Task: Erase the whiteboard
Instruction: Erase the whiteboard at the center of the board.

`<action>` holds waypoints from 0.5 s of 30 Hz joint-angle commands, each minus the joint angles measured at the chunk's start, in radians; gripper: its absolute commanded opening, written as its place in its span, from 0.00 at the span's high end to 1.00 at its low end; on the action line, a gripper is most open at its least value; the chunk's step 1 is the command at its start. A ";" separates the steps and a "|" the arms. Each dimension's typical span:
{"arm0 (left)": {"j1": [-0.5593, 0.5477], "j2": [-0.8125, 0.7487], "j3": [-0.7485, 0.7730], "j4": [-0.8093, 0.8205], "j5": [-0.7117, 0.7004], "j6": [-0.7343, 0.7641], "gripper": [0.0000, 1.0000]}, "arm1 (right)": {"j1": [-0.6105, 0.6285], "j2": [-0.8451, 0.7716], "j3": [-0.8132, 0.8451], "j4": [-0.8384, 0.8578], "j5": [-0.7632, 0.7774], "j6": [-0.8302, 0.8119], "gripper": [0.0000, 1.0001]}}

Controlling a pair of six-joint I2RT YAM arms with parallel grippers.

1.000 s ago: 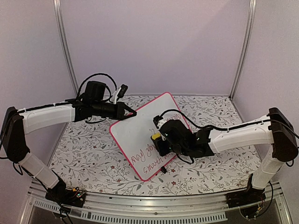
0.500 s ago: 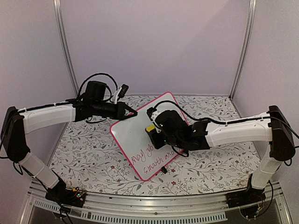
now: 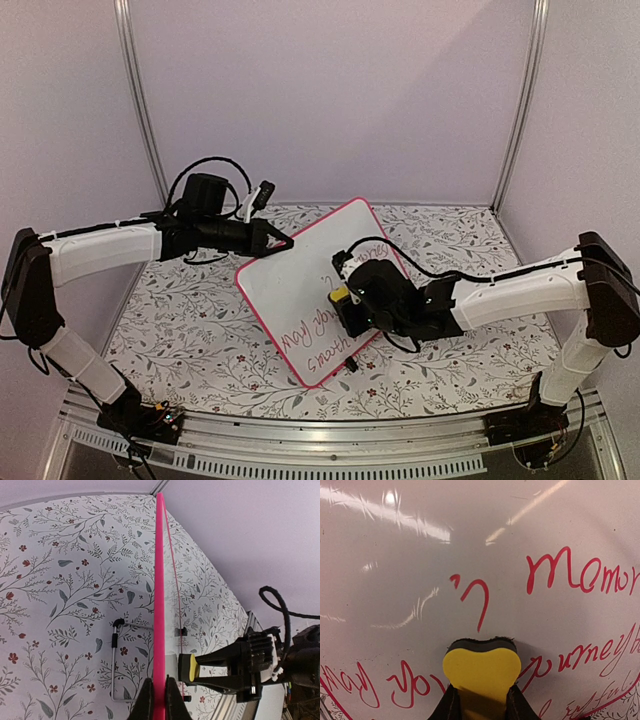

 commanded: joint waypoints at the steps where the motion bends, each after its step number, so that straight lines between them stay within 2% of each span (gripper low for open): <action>1: -0.025 0.036 -0.009 -0.032 -0.011 0.081 1.00 | -0.010 0.002 -0.011 -0.028 0.005 0.011 0.75; 7: -0.024 0.038 -0.010 -0.033 -0.014 0.082 1.00 | -0.033 0.037 0.096 -0.004 -0.014 -0.050 0.75; 15: -0.025 0.037 -0.009 -0.032 -0.013 0.083 1.00 | -0.070 0.047 0.159 0.019 -0.048 -0.095 0.75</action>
